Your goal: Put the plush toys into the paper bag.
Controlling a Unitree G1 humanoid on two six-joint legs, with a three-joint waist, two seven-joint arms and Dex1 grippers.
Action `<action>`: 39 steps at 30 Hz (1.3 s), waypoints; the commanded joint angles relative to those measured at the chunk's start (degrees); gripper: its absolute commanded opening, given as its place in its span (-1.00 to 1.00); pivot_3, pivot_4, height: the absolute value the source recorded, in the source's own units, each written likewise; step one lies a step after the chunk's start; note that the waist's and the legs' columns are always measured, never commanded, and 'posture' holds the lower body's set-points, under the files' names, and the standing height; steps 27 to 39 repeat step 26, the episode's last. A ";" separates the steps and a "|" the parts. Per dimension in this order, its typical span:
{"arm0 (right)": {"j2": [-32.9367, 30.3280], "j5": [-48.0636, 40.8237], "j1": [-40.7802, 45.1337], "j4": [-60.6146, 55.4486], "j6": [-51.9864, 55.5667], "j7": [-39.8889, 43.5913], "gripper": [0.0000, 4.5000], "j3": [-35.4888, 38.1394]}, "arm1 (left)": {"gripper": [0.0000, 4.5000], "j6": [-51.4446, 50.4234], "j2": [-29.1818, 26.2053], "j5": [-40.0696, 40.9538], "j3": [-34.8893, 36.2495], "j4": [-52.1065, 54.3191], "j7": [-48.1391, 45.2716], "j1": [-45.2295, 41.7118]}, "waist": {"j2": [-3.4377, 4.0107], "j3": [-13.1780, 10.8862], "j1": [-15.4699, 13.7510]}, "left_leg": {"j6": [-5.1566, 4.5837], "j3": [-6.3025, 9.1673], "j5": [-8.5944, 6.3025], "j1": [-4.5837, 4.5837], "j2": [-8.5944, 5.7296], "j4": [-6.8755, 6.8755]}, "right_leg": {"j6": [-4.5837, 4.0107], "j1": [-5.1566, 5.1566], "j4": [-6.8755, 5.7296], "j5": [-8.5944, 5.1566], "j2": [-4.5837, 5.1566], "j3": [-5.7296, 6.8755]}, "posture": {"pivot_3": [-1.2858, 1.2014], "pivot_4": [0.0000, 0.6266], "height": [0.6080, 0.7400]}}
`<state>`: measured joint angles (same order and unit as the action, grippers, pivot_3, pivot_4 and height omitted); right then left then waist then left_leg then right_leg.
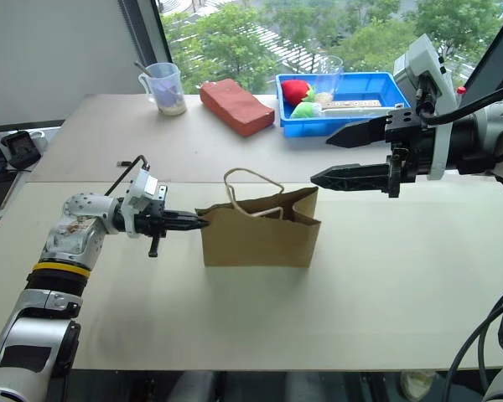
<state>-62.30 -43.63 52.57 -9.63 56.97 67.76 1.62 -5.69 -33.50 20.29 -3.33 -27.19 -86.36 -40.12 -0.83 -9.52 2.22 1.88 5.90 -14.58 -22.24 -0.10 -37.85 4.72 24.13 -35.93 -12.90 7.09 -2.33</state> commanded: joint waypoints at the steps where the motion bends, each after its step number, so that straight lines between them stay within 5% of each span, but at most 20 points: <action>1: 0.07 0.99 0.88 -0.30 -1.55 0.32 1.00 0.76 | -0.74 -0.34 -0.21 0.30 1.68 0.71 1.82 -1.34 | 0.00 0.00 -0.02 | 0.00 0.00 0.00 -0.01 0.00 0.00 | 0.00 0.00 -0.04 0.00 0.00 0.00 | 0.03 -0.52 1.00; 9: -0.29 3.52 -0.82 1.20 -3.51 1.11 1.00 0.83 | 0.93 -13.87 -6.55 5.68 6.97 16.03 6.39 4.20 | 0.00 0.00 0.38 | -0.02 0.00 -0.01 -0.05 0.01 0.01 | 0.00 0.04 -0.12 0.00 0.00 0.00 | 0.03 -0.52 1.00; 14: -5.41 7.59 -9.31 2.59 -8.64 2.74 1.00 3.79 | 0.97 -25.08 -17.57 4.86 12.20 27.63 14.95 6.71 | -0.01 -0.03 0.07 | -0.05 0.02 -0.03 -0.07 0.02 0.03 | 0.01 0.07 -0.10 0.00 0.00 0.00 | 0.03 -0.52 1.00; 19: -6.90 9.13 -19.40 1.01 -11.64 1.38 1.00 9.31 | 0.97 -25.19 -25.57 3.76 16.56 24.94 16.97 5.56 | 0.02 -0.04 -0.06 | -0.04 -0.04 -0.03 -0.01 0.02 0.03 | 0.01 0.03 0.03 -0.01 0.01 0.00 | 0.03 -0.52 1.00; 39: -2.87 9.66 -23.23 1.14 -14.18 -2.18 1.00 11.05 | 0.97 -20.64 -25.33 3.19 16.15 18.43 17.13 4.01 | 0.02 -0.04 0.22 | 0.00 -0.10 0.00 0.08 0.02 0.01 | 0.00 0.01 -0.03 0.00 0.01 -0.03 | 0.03 -0.52 1.00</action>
